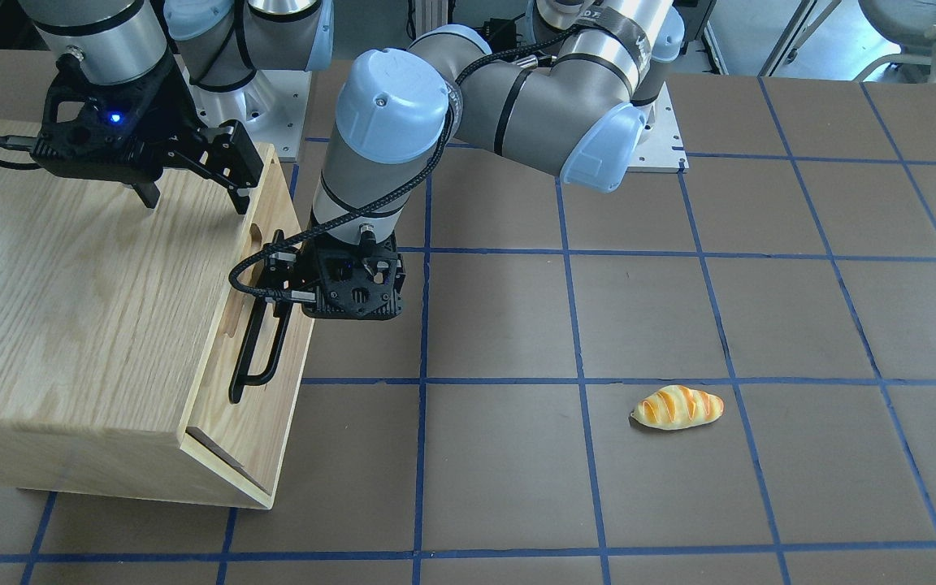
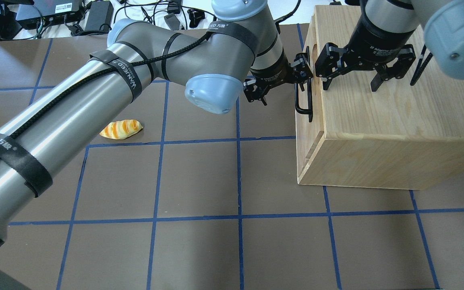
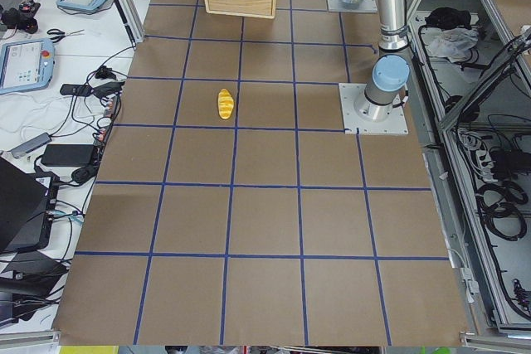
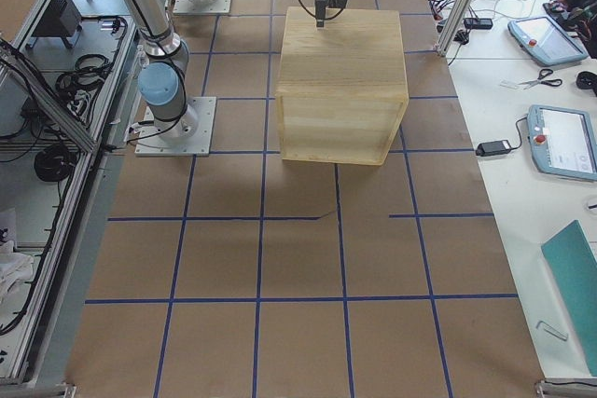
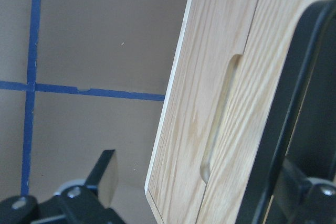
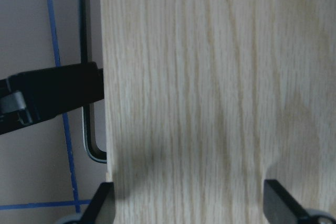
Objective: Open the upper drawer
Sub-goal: 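Pull the handle with the left gripper, sliding the drawer outward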
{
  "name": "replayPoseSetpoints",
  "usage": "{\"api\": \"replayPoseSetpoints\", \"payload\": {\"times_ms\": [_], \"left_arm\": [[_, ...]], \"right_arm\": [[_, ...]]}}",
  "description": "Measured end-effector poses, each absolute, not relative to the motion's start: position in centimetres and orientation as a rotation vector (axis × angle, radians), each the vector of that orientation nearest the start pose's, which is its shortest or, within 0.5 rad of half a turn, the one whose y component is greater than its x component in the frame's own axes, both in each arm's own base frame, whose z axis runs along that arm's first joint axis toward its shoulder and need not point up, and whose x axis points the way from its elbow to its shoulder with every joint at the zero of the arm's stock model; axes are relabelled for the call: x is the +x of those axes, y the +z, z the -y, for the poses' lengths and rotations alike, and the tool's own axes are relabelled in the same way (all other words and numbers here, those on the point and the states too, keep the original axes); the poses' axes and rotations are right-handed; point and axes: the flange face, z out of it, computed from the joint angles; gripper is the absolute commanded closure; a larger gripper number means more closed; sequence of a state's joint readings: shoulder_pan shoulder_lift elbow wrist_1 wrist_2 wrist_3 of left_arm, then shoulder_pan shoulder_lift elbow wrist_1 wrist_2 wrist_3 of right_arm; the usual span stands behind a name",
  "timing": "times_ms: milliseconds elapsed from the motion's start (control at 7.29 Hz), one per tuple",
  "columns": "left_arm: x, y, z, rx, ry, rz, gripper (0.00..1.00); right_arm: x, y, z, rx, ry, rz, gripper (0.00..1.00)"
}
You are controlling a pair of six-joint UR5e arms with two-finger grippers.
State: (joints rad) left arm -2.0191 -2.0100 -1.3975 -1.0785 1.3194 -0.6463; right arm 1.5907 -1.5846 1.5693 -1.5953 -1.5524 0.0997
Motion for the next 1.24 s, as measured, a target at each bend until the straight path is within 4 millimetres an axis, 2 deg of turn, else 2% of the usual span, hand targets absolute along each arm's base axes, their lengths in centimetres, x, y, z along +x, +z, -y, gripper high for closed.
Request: {"api": "replayPoseSetpoints", "payload": {"times_ms": [824,1235], "left_arm": [[-42.3,38.0,54.5,-0.255,-0.146,-3.406,0.00],[-41.0,38.3,55.2,-0.264,-0.164,-3.397,0.00]], "right_arm": [[14.5,49.8,48.7,0.124,-0.060,-3.118,0.00],[14.5,49.8,48.7,0.124,-0.060,-3.117,0.00]]}}
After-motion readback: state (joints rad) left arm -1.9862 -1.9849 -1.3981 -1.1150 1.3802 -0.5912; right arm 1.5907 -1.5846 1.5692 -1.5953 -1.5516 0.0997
